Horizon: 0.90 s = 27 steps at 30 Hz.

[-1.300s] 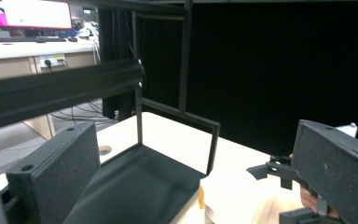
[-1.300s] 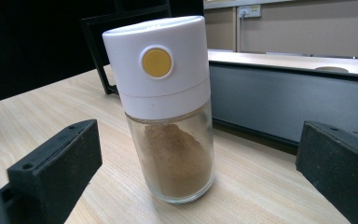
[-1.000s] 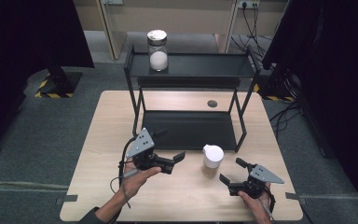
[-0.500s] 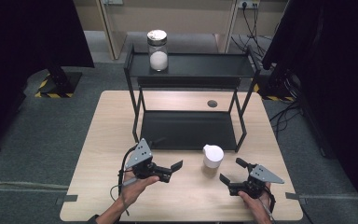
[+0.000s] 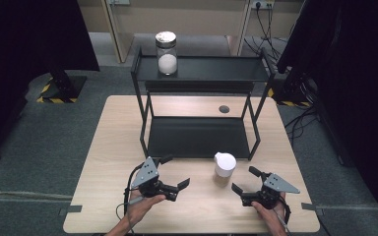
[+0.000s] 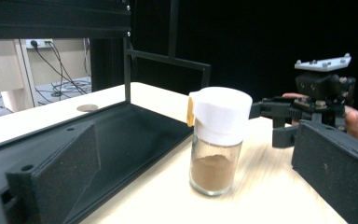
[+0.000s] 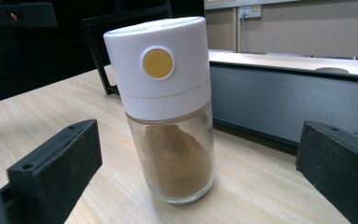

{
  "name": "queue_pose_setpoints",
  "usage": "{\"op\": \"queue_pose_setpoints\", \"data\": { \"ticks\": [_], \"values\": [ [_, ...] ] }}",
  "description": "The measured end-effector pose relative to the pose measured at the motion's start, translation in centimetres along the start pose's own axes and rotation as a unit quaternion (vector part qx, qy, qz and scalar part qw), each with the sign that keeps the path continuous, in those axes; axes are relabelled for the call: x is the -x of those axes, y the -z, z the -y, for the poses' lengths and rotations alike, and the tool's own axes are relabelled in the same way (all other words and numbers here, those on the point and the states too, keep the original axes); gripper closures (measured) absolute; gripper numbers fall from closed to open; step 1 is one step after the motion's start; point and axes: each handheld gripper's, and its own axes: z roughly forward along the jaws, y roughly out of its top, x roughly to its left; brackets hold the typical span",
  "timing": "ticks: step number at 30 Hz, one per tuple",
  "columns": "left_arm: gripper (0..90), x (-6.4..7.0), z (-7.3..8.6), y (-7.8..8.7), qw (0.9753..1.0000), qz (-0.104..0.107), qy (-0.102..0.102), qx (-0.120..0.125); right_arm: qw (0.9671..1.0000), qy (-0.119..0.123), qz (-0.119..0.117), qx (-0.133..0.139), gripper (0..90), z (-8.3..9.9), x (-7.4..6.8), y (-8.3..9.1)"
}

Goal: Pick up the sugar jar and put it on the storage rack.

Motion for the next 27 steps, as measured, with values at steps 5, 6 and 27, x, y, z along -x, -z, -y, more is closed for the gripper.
{"op": "queue_pose_setpoints", "data": {
  "ticks": [5,6,27],
  "values": [
    [0.5,0.1,1.0,-0.2,1.0,0.003,-0.003,-0.005,1.0,0.0,0.0,0.0,0.4,0.0,0.0,0.0],
    [0.5,0.1,1.1,-0.2,1.0,0.004,-0.003,-0.007,1.0,0.0,-0.001,0.0,0.4,0.0,0.0,0.0],
    [0.4,-0.1,3.1,-0.7,0.9998,0.014,0.003,-0.017,1.0,0.0,-0.001,0.001,0.4,0.1,0.1,0.1]
  ]
}}
